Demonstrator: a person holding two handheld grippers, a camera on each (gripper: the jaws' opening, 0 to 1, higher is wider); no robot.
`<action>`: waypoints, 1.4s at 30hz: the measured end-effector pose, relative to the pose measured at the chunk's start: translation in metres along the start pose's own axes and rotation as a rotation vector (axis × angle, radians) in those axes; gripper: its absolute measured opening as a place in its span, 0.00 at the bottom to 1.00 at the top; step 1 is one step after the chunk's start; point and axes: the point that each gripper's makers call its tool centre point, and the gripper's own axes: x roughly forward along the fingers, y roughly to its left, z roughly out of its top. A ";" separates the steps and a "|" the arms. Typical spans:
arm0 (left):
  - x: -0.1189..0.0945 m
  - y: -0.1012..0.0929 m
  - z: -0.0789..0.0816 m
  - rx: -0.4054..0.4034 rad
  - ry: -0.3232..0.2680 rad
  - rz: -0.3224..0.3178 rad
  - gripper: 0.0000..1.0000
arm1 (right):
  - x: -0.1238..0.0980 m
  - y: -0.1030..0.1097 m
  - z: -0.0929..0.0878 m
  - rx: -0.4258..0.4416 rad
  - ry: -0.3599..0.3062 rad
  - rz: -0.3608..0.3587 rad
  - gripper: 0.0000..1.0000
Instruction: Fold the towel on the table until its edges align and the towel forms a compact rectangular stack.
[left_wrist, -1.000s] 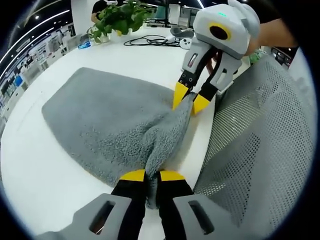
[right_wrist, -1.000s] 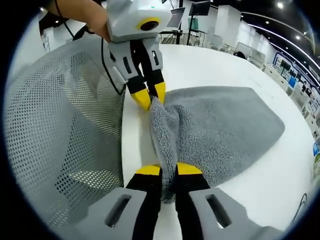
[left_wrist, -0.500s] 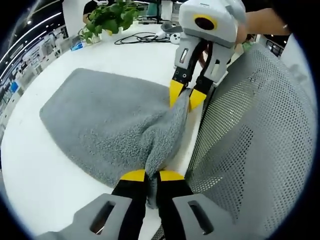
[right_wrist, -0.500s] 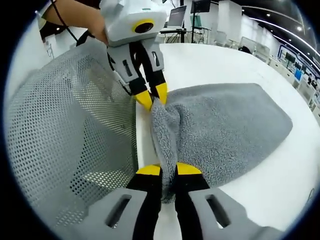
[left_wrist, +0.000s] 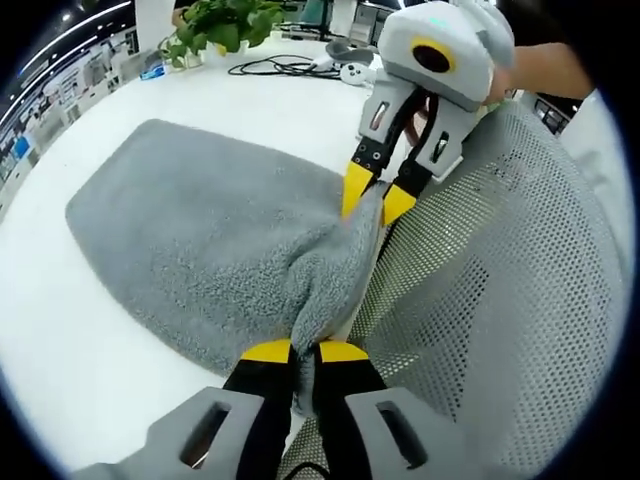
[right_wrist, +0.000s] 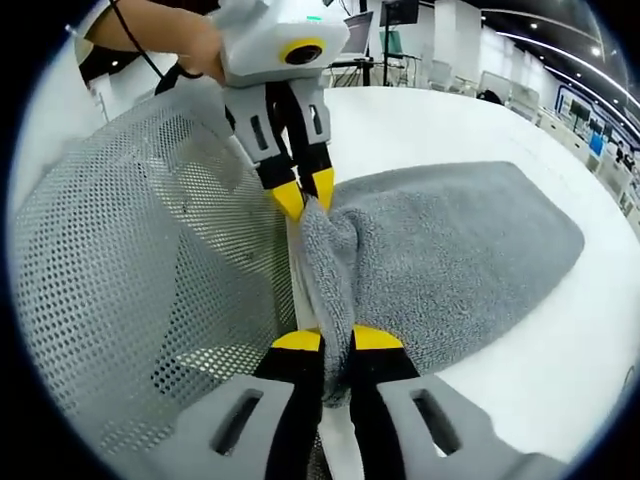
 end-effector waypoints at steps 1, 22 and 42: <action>0.000 0.000 0.000 -0.063 -0.005 -0.002 0.07 | 0.000 0.000 0.000 0.001 0.000 -0.004 0.06; -0.033 0.001 0.004 -0.118 -0.068 -0.010 0.07 | -0.018 0.008 0.028 0.032 -0.052 0.029 0.06; -0.085 0.008 0.044 -0.169 -0.204 -0.042 0.06 | -0.059 -0.007 0.069 0.015 -0.166 0.008 0.05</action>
